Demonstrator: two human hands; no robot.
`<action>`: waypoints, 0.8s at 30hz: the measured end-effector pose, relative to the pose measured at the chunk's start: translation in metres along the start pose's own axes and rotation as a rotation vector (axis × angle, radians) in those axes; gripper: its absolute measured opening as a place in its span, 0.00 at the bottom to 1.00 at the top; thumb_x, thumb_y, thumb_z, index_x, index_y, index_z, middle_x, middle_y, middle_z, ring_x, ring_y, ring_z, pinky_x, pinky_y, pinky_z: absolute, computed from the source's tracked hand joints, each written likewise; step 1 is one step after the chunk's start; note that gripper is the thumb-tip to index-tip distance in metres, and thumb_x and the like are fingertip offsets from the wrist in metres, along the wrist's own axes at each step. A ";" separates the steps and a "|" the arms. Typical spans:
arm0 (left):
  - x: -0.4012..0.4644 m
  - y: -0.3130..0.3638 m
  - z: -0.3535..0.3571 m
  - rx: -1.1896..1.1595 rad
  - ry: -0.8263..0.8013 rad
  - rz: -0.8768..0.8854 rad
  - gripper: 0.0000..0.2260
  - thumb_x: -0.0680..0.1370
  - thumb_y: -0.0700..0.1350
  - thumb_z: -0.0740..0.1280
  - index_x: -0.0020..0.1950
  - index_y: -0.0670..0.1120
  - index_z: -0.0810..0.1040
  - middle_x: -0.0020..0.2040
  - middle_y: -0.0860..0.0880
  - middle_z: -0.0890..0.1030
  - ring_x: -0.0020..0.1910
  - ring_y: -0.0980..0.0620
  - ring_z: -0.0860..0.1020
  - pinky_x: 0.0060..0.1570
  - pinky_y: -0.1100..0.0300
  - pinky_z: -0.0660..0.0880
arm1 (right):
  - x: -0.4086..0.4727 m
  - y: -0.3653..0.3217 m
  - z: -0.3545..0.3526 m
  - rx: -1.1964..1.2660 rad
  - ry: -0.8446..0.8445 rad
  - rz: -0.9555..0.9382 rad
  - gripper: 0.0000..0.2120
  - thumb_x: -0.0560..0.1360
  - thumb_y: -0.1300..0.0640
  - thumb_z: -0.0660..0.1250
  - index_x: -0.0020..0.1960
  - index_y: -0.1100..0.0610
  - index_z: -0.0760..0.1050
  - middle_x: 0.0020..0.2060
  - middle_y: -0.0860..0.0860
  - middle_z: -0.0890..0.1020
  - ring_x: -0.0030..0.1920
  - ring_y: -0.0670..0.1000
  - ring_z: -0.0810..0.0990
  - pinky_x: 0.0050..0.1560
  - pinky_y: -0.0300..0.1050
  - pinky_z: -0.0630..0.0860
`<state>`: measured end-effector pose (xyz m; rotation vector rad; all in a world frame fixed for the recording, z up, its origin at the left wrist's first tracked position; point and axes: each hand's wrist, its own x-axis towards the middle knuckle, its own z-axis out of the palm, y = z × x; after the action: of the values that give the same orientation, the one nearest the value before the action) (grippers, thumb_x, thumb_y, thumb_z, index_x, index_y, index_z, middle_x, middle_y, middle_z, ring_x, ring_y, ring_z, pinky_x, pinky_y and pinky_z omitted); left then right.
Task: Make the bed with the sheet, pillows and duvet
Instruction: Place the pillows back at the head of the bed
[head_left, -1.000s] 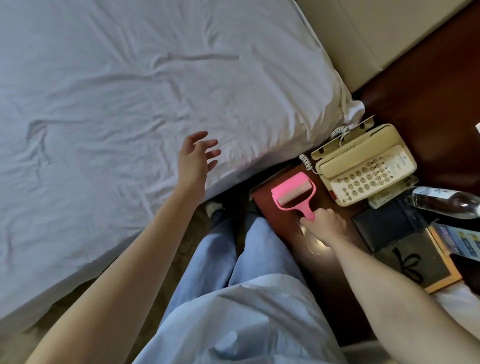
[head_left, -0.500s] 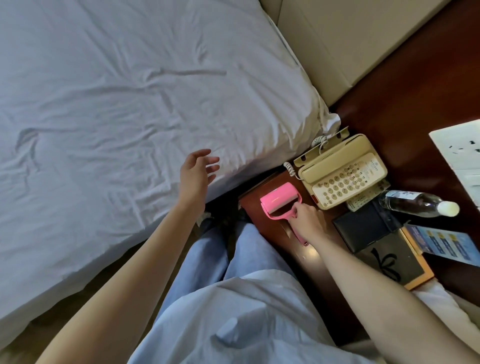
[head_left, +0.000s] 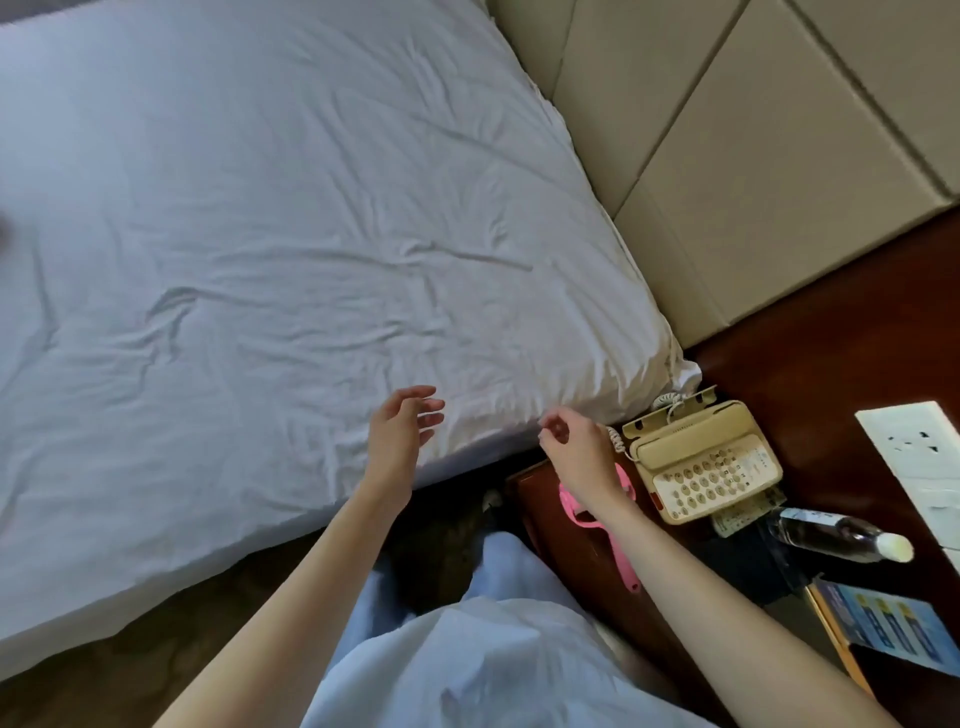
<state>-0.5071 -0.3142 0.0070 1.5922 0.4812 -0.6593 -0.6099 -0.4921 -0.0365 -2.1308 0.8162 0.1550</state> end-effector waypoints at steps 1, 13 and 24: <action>0.000 0.004 -0.014 -0.015 0.001 0.016 0.13 0.81 0.37 0.55 0.48 0.47 0.78 0.43 0.48 0.81 0.42 0.51 0.79 0.46 0.60 0.74 | -0.001 -0.018 0.007 0.014 0.004 -0.029 0.03 0.75 0.63 0.66 0.45 0.58 0.78 0.37 0.49 0.79 0.38 0.45 0.75 0.37 0.25 0.67; -0.007 0.050 -0.207 -0.181 0.059 0.175 0.12 0.79 0.37 0.56 0.51 0.44 0.78 0.42 0.49 0.81 0.41 0.52 0.78 0.44 0.62 0.72 | -0.040 -0.242 0.099 0.239 0.015 -0.259 0.06 0.73 0.65 0.66 0.43 0.55 0.78 0.37 0.52 0.83 0.42 0.52 0.82 0.50 0.51 0.79; -0.021 0.118 -0.304 -0.336 0.179 0.363 0.12 0.80 0.37 0.57 0.53 0.43 0.79 0.43 0.49 0.81 0.42 0.53 0.78 0.44 0.62 0.72 | -0.056 -0.400 0.127 0.253 -0.019 -0.553 0.07 0.73 0.65 0.65 0.43 0.55 0.77 0.36 0.53 0.83 0.41 0.52 0.82 0.47 0.47 0.79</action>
<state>-0.4043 -0.0269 0.1247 1.3744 0.3951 -0.1509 -0.3923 -0.1915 0.1666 -2.0259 0.1988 -0.2073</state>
